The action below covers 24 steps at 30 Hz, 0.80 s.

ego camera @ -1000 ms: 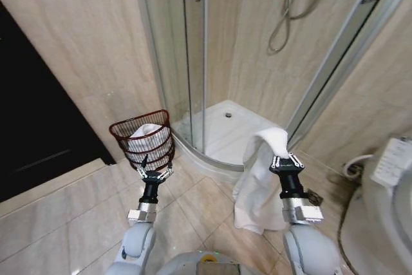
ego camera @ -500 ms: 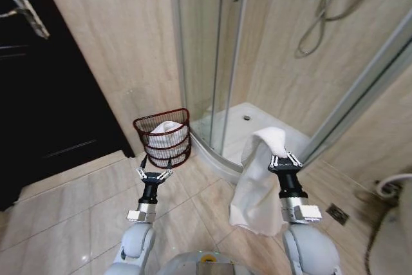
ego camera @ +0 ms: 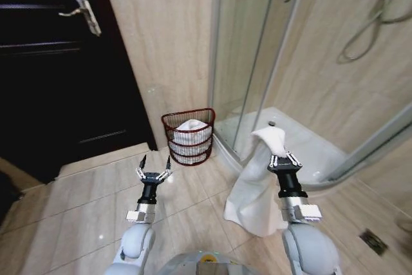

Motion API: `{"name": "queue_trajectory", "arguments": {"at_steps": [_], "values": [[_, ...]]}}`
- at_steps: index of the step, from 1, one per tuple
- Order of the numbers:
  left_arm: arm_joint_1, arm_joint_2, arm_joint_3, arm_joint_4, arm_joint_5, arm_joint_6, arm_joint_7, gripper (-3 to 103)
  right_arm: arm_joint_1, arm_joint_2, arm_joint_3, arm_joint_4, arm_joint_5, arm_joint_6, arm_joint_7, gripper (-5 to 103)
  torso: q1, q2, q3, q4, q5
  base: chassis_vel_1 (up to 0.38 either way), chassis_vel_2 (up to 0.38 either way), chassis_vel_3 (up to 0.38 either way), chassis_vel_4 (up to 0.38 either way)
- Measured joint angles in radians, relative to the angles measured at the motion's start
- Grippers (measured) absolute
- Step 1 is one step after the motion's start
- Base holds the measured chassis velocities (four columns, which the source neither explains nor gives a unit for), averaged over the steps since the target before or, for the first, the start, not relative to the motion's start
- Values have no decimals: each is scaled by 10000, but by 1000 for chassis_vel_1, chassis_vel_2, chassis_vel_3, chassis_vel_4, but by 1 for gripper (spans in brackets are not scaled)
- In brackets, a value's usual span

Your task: Discard the used towel into the hamper.

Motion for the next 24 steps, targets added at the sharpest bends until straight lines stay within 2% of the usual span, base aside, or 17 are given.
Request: {"name": "queue_trajectory", "arguments": {"at_steps": [12, 24], "values": [[118, -38, -7, -20, 69, 33, -21, 100, 172, -151, 39, 40, 140, -166, -177, 4, 6, 17, 12, -1, 0, 89, 87, -17, -26], [176, -81, -12, -147, 223, 216, -168, 100, 313, -180, 19, 6, 630, -109, -244, 4, 88, 362, 273, 1, 0, 44, 54, -50, -52]]}}
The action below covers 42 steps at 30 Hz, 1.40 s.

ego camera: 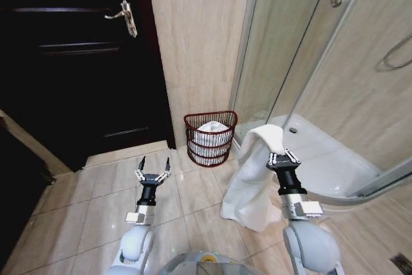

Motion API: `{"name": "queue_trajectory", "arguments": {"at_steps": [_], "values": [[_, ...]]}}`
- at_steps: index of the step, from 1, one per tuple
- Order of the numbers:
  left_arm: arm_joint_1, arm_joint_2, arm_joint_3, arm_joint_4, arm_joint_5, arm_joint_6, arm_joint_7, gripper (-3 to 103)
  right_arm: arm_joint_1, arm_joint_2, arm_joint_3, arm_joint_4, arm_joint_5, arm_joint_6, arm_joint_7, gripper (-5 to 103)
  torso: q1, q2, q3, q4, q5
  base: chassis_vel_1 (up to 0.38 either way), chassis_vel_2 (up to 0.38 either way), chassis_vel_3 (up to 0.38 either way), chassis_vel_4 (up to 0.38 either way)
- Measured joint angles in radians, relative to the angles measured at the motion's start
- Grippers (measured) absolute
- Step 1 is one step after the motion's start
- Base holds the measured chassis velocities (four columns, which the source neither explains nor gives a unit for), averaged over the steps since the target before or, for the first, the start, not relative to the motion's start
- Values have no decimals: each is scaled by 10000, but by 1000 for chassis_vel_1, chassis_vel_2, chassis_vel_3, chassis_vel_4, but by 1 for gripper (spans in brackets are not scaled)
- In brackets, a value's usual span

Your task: Discard the used towel into the hamper.

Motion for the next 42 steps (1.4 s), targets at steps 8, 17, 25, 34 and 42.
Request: {"name": "queue_trajectory", "arguments": {"at_steps": [8, 17, 25, 34, 42], "values": [[48, -79, 81, -37, 168, 103, -121, 100, 157, -211, 134, 128, 531, -210, 101, 4, 73, 239, 164, -1, 2, 0, 0, 0, 0], [166, -105, 225, -112, 299, 213, -352, 100, 346, -291, 110, 223, 948, -394, 69, 4, 174, 617, 440, -1, 2, 0, 0, 0, 0], [215, -108, 272, -143, 346, 247, -413, 100, 284, -311, 158, 306, 1031, -413, 75, 4, 309, 986, 673, 0, 1, 18, 19, 18, 13], [190, -102, 229, -157, 428, 333, -514, 100, 307, -339, 198, 371, 1117, -417, 96, 4, 381, 1236, 853, 2, 0, 18, 23, 20, 22], [121, -142, 207, -79, 457, 444, -576, 100, 512, -433, 276, 382, 1346, -475, 98, 4, 422, 1373, 949, 3, 1, 0, 0, 0, 0]]}}
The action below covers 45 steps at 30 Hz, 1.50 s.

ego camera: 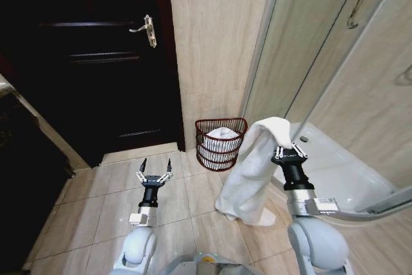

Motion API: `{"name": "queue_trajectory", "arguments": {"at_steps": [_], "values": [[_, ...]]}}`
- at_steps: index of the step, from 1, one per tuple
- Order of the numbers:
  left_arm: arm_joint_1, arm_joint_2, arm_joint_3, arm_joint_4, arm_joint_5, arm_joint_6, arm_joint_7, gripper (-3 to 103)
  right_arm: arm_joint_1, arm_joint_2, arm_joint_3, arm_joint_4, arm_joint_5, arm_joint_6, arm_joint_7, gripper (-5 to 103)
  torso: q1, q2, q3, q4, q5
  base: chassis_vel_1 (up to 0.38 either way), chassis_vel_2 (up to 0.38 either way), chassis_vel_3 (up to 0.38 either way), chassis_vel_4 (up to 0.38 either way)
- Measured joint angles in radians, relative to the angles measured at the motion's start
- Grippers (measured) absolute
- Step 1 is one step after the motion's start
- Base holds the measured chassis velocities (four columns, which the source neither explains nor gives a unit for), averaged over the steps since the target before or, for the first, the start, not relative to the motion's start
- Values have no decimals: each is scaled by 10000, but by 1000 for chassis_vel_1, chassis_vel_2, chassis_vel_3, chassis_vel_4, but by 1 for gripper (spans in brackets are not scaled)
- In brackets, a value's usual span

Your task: Discard the used towel into the hamper.

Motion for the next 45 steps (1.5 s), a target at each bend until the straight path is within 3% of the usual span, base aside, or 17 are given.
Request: {"name": "queue_trajectory", "arguments": {"at_steps": [17, 45], "values": [[32, -76, -787, 47, -71, 264, -107, 100, 1054, -128, -182, -709, 586, -264, -239, 4, 220, 576, 357, 2, 0, 0, 0, 0, 0], [-143, -156, -856, -93, -235, 671, -318, 100, 2000, -421, -137, -924, 1293, -785, -429, 4, 631, 1716, 1084, 0, 0, 0, 0, 0, 0]]}}
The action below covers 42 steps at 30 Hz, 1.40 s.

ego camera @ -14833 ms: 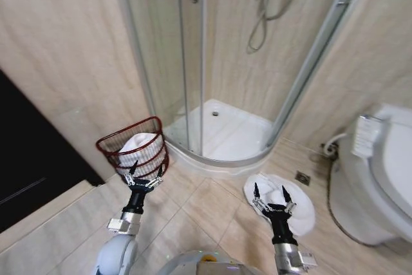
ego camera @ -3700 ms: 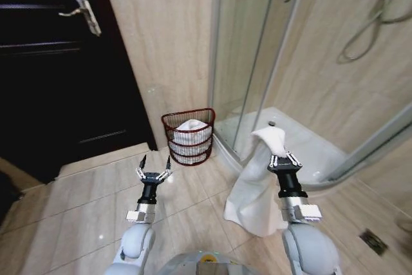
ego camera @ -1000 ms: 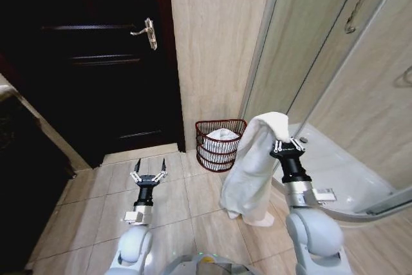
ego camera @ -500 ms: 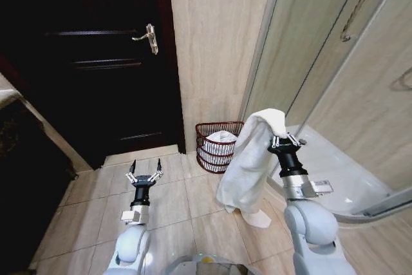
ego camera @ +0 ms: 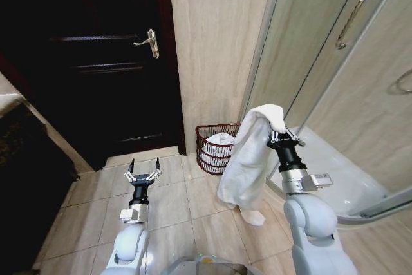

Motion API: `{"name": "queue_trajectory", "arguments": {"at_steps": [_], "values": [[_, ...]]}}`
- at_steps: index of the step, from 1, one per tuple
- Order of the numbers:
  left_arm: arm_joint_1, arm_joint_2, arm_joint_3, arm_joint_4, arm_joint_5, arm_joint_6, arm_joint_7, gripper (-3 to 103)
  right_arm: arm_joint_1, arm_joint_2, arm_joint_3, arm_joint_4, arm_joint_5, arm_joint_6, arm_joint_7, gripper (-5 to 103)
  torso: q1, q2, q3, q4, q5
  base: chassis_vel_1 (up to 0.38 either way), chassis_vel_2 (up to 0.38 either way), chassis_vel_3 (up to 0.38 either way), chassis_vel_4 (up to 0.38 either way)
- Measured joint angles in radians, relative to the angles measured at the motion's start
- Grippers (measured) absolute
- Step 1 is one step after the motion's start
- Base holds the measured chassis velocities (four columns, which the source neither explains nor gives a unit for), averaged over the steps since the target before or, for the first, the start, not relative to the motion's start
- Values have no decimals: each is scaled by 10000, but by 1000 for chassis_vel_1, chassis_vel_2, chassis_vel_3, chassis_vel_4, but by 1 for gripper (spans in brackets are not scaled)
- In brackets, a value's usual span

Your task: Discard the used towel into the hamper.

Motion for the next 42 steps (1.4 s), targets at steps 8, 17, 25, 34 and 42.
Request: {"name": "queue_trajectory", "arguments": {"at_steps": [8, 17, 25, 34, 42], "values": [[48, -73, 113, -52, -4, 26, -186, 100, -37, -83, 9, -19, 46, -9, -42, 4, 132, 341, 207, 0, 0, 0, 0, 0, 0], [0, -89, 243, -58, 72, 54, -301, 100, -196, -86, 98, 81, 47, 8, -43, 4, 279, 712, 430, 2, 0, 6, 3, 5, 4], [-35, -90, 386, 38, 256, -380, -404, 100, -294, -90, 200, 107, 37, -118, -75, 4, 340, 863, 521, -2, 0, 0, 0, 0, 0], [-53, -75, 414, 47, 252, -452, -485, 100, -277, -93, 144, 106, 44, -181, -74, 4, 338, 860, 515, 1, 0, 0, 0, 0, 0], [-61, -73, 441, 53, 236, -451, -541, 100, -277, -85, 59, 72, 38, -189, -90, 4, 328, 822, 497, 0, 0, -52, 47, 49, -47]]}}
